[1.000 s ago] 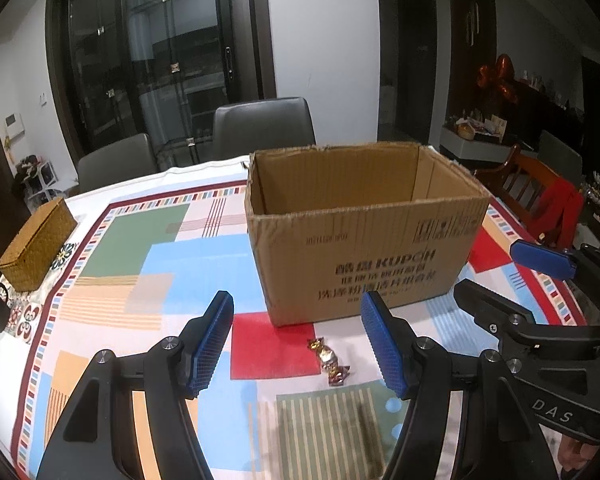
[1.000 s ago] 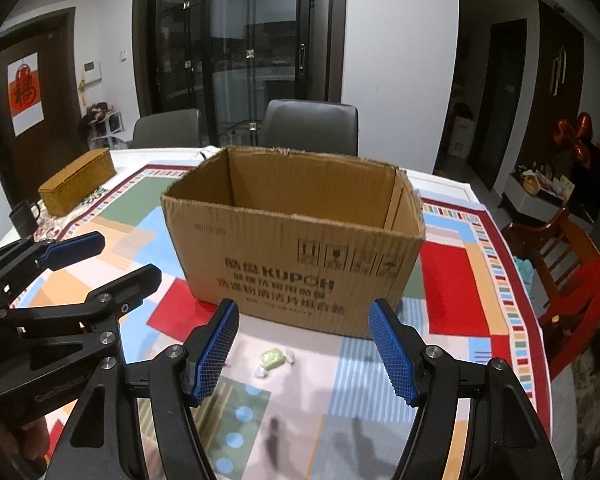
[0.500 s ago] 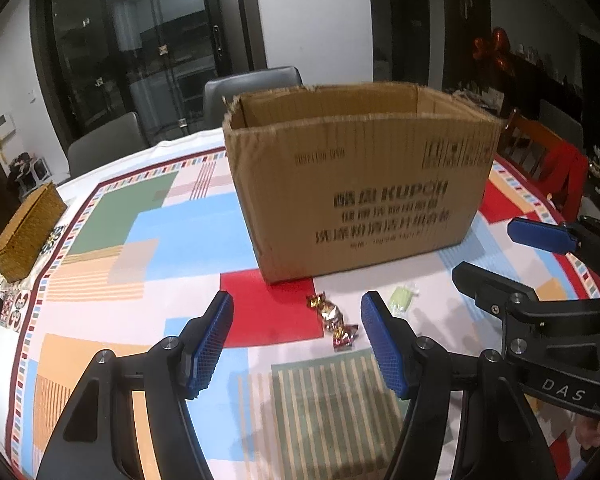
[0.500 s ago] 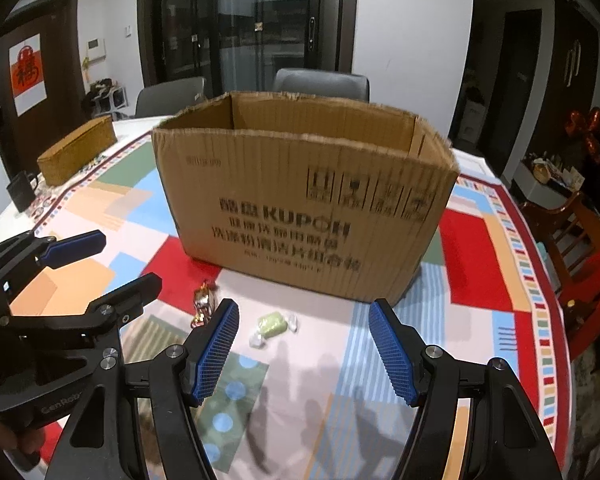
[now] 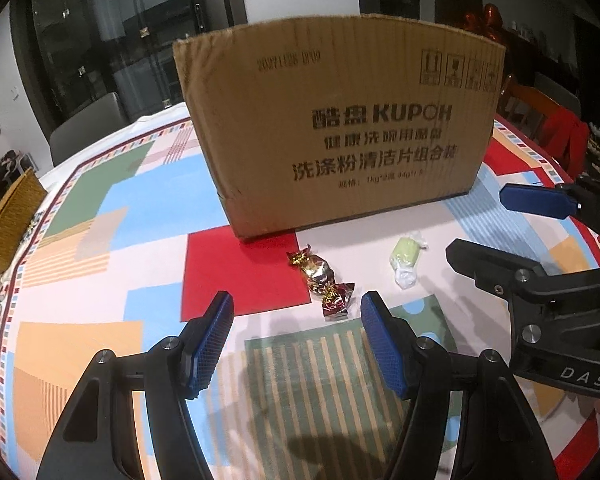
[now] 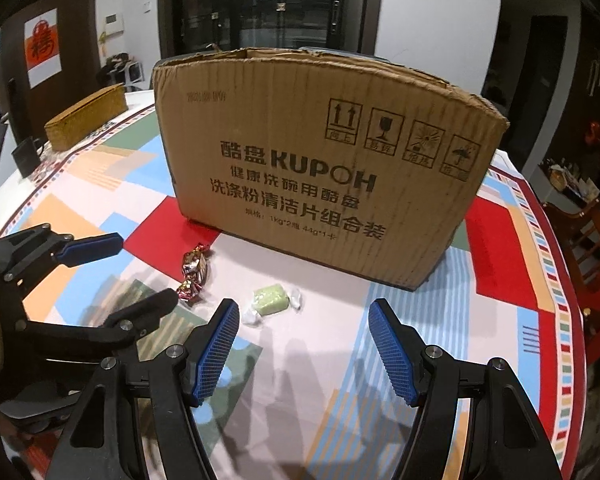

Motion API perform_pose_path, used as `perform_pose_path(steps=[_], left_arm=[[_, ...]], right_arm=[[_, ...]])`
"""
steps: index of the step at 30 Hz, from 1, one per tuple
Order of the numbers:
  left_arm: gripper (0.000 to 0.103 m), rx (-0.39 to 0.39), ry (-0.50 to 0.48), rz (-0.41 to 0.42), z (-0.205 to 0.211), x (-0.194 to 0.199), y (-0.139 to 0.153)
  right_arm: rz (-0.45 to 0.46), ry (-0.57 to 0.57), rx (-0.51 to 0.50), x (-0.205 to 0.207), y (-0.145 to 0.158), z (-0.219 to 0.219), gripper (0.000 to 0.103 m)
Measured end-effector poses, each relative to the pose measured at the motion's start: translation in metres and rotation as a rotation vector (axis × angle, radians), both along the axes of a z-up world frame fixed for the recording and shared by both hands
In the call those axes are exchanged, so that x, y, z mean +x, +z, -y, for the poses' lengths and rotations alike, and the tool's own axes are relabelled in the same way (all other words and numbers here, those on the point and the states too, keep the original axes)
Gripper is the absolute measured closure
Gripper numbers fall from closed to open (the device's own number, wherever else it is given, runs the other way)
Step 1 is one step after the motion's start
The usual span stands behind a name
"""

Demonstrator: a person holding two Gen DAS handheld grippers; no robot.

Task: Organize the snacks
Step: 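Move both open tools back toward the last candies beside the box, then grasp the red-gold candy with the left tool while the right tool grasps the pale green candy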

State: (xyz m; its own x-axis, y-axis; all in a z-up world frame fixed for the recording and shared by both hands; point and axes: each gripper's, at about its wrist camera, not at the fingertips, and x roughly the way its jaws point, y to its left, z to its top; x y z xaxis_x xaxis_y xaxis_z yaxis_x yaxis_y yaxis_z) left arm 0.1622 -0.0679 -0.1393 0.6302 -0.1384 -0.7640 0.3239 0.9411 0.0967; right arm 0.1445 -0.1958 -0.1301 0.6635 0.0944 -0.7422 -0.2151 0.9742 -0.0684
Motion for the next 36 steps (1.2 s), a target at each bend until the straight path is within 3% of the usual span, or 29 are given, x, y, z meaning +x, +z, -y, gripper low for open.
perform_pose_path(steps=[8, 13, 27, 36], left_arm=[[0.038, -0.016, -0.021, -0.019, 0.006, 0.006, -0.015], [0.038, 0.015, -0.020, -0.025, 0.009, 0.012, -0.024], [0.040, 0.024, -0.007, 0.002, 0.007, 0.026, -0.029], [0.045, 0.003, -0.011, -0.006, 0.005, 0.034, -0.028]], right_arm=[[-0.023, 0.051, 0.004, 0.013, -0.012, 0.000, 0.035], [-0.057, 0.100, 0.003, 0.021, -0.021, -0.008, 0.035], [-0.138, 0.084, 0.055, 0.049, -0.036, -0.008, 0.035], [-0.158, 0.089, 0.048, 0.056, -0.034, -0.013, 0.045]])
